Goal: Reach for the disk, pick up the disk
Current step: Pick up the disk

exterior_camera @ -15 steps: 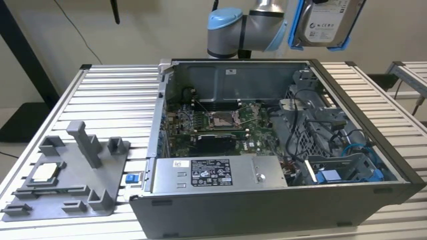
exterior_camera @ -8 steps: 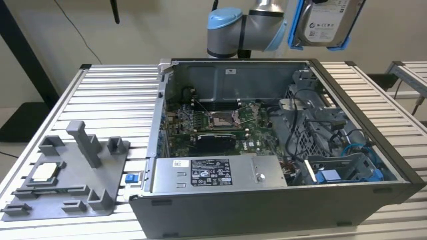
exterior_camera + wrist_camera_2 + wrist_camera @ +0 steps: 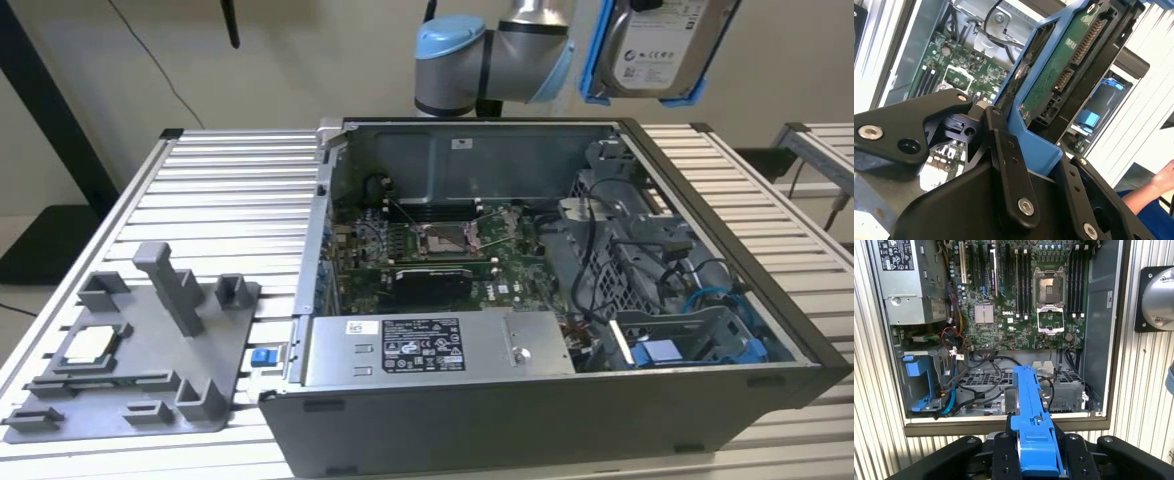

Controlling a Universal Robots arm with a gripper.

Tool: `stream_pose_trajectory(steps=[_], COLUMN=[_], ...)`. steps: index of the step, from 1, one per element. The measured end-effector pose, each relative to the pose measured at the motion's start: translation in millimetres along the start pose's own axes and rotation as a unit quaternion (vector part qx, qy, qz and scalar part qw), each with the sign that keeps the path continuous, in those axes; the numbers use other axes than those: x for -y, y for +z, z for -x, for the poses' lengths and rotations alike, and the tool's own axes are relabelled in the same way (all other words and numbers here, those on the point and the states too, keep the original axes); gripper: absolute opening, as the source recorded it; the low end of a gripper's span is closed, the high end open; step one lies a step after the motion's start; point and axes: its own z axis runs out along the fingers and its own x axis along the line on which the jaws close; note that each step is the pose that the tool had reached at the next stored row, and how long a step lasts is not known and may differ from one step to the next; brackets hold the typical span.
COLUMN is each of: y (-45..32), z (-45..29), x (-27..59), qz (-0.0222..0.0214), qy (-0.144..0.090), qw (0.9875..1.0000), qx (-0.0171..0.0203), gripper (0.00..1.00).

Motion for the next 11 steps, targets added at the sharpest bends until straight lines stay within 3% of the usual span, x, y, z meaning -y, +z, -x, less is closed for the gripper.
stream_pose_trajectory(steps=[11], y=[1.5], z=[-24.2], x=[3.6], qz=[0.0001], qy=[-0.002], qw=[1.0], qx=[0.0005], gripper=[0.0])
